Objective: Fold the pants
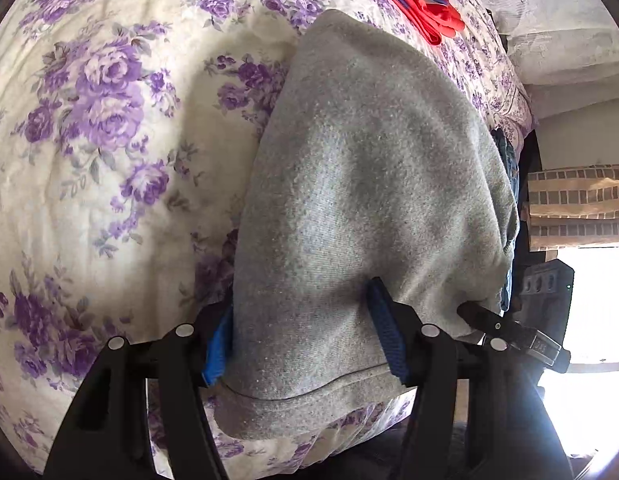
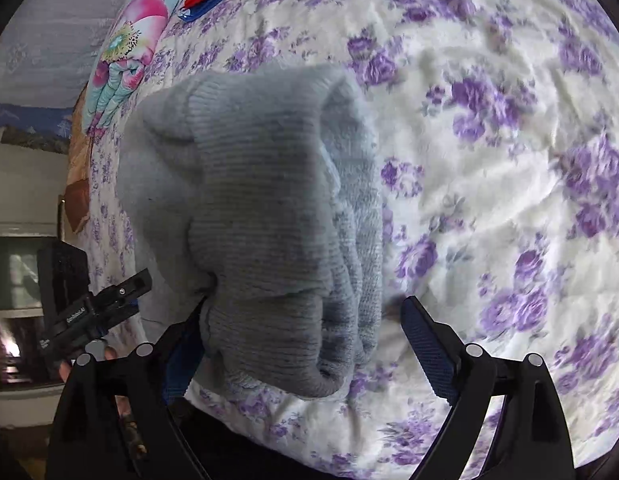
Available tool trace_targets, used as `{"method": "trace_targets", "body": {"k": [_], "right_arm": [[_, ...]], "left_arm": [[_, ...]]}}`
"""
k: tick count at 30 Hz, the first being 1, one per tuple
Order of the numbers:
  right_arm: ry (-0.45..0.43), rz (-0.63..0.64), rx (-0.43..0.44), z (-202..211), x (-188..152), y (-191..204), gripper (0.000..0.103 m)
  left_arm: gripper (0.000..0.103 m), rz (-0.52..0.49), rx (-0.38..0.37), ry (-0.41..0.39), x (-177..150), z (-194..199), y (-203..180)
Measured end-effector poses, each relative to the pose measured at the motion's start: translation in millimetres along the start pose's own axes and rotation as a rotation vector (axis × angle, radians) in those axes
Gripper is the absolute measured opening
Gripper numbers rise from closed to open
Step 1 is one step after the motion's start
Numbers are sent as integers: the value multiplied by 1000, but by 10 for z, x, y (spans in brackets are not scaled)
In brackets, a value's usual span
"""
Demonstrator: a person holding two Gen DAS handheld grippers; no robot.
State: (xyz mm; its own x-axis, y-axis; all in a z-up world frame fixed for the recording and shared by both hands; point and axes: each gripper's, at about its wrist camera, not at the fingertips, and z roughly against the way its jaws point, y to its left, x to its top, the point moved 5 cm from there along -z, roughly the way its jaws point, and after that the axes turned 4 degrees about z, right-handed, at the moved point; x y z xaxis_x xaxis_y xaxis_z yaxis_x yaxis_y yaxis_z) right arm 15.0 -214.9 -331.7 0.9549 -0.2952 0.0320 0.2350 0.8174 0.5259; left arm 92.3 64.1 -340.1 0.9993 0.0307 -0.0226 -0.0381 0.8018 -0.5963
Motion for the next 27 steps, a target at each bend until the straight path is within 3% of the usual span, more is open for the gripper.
{"method": "trace_targets", "body": {"k": [2, 5, 6, 7, 8, 9, 11, 15, 18, 20, 24, 27], "right_arm": [[10, -32, 65, -66, -7, -22, 97], [-9, -12, 51, -179, 59, 47, 100], [-29, 20, 37, -183, 83, 115, 92], [-51, 72, 19, -163, 96, 210, 70], [-62, 128, -26, -123, 85, 311, 65], [-83, 183, -40, -49, 69, 406, 48], [-152, 299, -95, 126, 32, 594, 42], [-276, 416, -189, 455, 113, 856, 41], [-338, 424, -155, 768, 500, 1005, 41], [-384, 420, -125, 973, 973, 1096, 41], [-464, 398, -105, 1264, 2138, 1273, 42], [-479, 347, -101, 1254, 3062, 1311, 43]], "left_arm": [[60, 9, -6, -3, 5, -16, -2], [62, 28, 10, 16, 61, -111, -16], [61, 33, 18, 12, 88, -115, -34], [56, 29, 30, 0, 101, -91, -74], [42, -2, 44, -17, 91, -45, -158], [32, -53, 74, -40, 61, 17, -265], [25, -151, 129, -80, -23, 143, -466], [22, -148, 64, -127, 25, 364, -687], [22, -191, 9, -206, 349, 653, -1000], [22, -251, -17, -245, 731, 830, -1291], [22, -379, 1, -283, 1863, 937, -1895], [22, -394, 13, -285, 2724, 838, -2145]]}}
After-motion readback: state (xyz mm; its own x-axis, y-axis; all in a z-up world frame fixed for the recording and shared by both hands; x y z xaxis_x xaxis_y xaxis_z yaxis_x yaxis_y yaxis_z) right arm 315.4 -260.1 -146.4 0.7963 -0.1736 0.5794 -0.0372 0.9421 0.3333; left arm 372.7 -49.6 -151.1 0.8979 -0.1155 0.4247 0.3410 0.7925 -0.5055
